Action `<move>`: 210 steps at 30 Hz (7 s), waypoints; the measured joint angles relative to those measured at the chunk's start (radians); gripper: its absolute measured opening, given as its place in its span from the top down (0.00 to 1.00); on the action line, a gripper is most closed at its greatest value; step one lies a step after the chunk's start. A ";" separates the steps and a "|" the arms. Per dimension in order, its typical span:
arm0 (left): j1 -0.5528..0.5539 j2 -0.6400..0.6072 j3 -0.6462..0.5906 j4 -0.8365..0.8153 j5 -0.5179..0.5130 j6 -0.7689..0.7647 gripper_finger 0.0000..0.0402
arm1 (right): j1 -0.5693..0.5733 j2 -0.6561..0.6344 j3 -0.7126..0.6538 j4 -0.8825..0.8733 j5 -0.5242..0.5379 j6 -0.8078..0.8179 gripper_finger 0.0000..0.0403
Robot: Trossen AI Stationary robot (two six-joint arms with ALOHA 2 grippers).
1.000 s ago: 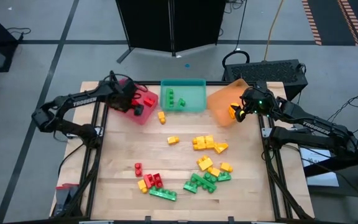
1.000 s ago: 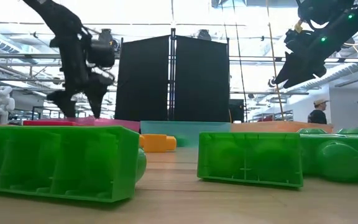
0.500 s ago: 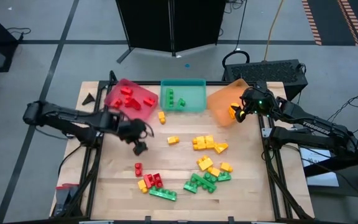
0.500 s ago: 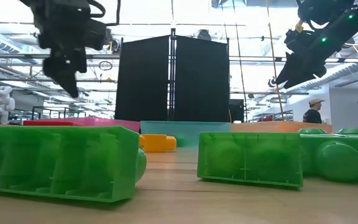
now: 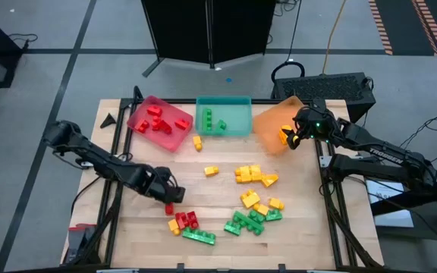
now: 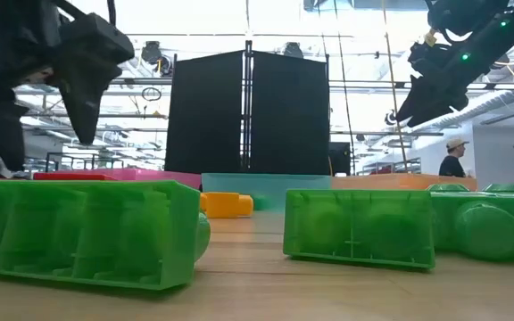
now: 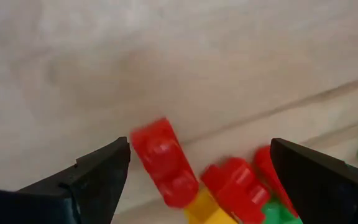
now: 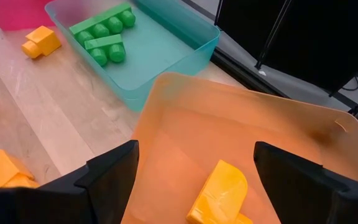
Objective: Sort blocks
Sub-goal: Put the red game piece into the red bin
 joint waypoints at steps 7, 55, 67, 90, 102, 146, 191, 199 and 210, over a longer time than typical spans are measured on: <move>-0.092 0.115 0.129 -0.141 -0.003 -0.192 0.04 | 0.000 0.000 0.000 -0.004 0.000 -0.012 0.22; 0.013 0.177 0.246 -0.396 -0.370 -0.355 0.68 | 0.000 0.000 0.000 -0.028 0.008 -0.034 0.22; 0.470 -0.045 0.248 -0.614 -0.616 0.159 0.68 | 0.000 0.000 0.000 -0.019 0.011 -0.028 0.22; 0.789 0.226 0.224 -0.187 -0.270 1.147 0.68 | 0.000 0.000 0.000 -0.024 0.010 0.008 0.22; 0.821 0.232 0.224 -0.188 -0.280 1.179 0.64 | 0.000 0.000 0.000 -0.031 0.006 0.000 0.22; 0.038 0.201 0.420 -0.092 0.205 1.923 0.11 | 0.000 0.000 0.000 -0.021 0.004 0.023 0.22; 0.069 0.519 0.386 0.171 0.249 2.311 0.66 | 0.000 0.000 0.000 -0.036 0.005 0.038 0.22; 0.159 0.450 0.441 0.061 0.088 2.023 0.66 | 0.000 0.000 0.000 -0.036 0.005 0.043 0.22; 0.426 0.155 0.453 -0.217 -0.408 1.320 0.66 | 0.000 0.000 0.000 -0.036 0.005 0.045 0.22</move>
